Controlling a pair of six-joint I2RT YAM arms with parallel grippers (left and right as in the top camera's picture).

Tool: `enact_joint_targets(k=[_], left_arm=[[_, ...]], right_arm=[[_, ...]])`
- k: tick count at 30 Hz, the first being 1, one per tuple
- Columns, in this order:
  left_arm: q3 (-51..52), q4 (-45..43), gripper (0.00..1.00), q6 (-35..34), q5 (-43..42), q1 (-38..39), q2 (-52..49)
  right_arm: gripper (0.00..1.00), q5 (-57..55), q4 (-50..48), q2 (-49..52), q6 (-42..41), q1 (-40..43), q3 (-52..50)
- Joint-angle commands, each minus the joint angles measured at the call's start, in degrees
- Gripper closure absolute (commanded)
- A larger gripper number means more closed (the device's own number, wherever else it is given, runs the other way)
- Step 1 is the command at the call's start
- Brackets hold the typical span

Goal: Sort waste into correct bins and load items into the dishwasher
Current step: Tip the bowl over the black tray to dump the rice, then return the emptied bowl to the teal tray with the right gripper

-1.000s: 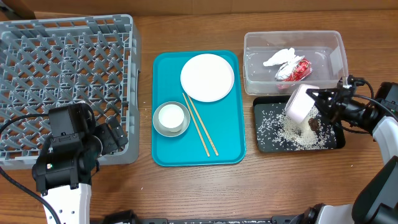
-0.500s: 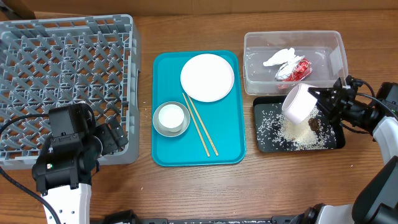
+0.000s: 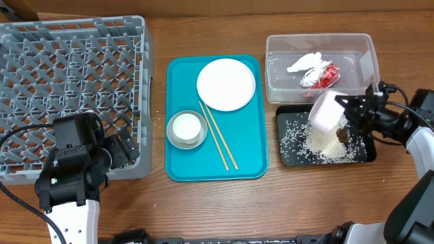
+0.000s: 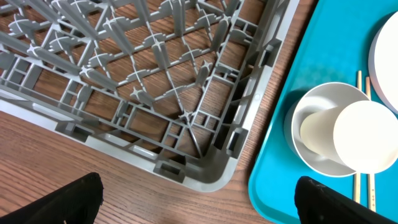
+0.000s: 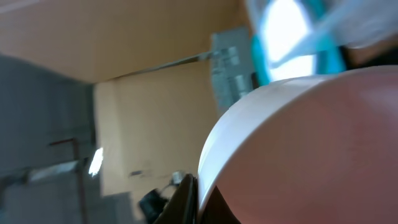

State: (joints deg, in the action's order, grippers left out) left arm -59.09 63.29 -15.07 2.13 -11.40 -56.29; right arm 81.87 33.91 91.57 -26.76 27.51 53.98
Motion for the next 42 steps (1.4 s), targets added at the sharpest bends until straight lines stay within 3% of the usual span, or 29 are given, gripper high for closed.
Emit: enact_joint_targets(k=[1,7,12,19,33,42], left_arm=[[-1.2,0.1,0.0,-0.8,-0.7,-0.2,0.0],[-1.2,0.1,0.0,-0.8,-0.7,-0.2,0.0],[-1.2,0.1,0.0,-0.8,-0.7,-0.2,0.0],[-1.2,-0.1,0.0,-0.8,-0.7,-0.2,0.0],[-1.2,-0.2,0.0,-0.8,-0.7,-0.2,0.0],[-1.2,-0.2,0.0,-0.8,-0.7,-0.2,0.0]], right_arm=[[0.96,-11.6,3.2,0.2,7.6,-2.9,0.0],[0.96,-16.7,10.6,-0.7,18.0,-8.1,2.5],[0.96,-28.9,21.0,-2.5,24.3,-12.9,9.5],[0.96,-47.9,29.1,-2.9,25.8,-25.0,19.5],[0.96,-72.5,19.4,-2.3,25.3,-53.8,21.4],[0.96,-73.9,10.7,2.3,25.3,-63.1,20.9]])
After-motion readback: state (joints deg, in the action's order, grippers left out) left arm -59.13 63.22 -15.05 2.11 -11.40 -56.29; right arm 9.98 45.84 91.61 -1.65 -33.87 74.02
